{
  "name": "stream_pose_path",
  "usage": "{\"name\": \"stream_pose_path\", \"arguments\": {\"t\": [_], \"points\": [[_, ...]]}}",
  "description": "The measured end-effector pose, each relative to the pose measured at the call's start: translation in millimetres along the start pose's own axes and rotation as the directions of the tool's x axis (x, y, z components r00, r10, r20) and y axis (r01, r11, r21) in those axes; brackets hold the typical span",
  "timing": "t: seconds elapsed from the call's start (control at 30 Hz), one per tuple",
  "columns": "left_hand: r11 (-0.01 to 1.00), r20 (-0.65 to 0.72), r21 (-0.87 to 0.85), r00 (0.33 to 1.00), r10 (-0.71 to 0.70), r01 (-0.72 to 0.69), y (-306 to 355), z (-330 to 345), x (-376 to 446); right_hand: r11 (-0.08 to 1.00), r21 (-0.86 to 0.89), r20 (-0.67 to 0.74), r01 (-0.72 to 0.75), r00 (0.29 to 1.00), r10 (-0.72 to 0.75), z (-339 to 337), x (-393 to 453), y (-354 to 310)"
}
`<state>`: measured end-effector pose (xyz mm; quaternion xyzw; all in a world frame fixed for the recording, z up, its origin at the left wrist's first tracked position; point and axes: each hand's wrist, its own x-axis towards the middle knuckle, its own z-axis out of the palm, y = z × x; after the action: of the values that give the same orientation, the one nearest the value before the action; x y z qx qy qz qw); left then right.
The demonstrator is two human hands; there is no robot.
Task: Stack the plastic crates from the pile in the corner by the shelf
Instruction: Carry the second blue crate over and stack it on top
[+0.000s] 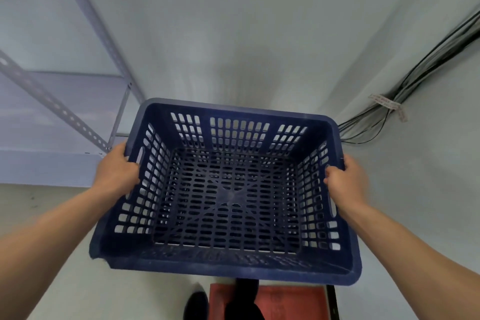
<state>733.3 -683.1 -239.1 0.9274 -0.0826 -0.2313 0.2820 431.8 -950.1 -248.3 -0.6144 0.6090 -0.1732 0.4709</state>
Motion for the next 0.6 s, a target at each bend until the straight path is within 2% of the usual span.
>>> {"name": "stream_pose_path", "arguments": {"t": [0.27,0.4,0.6], "points": [[0.999,-0.044,-0.043,0.998,-0.035,0.033,9,7,2,1.000,-0.030,0.023,0.006,1.000,-0.005,1,9,-1],[0.999,-0.059,-0.034,0.998,0.002,-0.004,15,6,5,1.000,-0.027,0.007,0.013,1.000,-0.013,1,9,-1],[1.000,-0.012,-0.002,1.000,0.007,-0.008,18,3,20,1.000,-0.025,0.001,-0.003,1.000,0.003,5,11,-1]]}}
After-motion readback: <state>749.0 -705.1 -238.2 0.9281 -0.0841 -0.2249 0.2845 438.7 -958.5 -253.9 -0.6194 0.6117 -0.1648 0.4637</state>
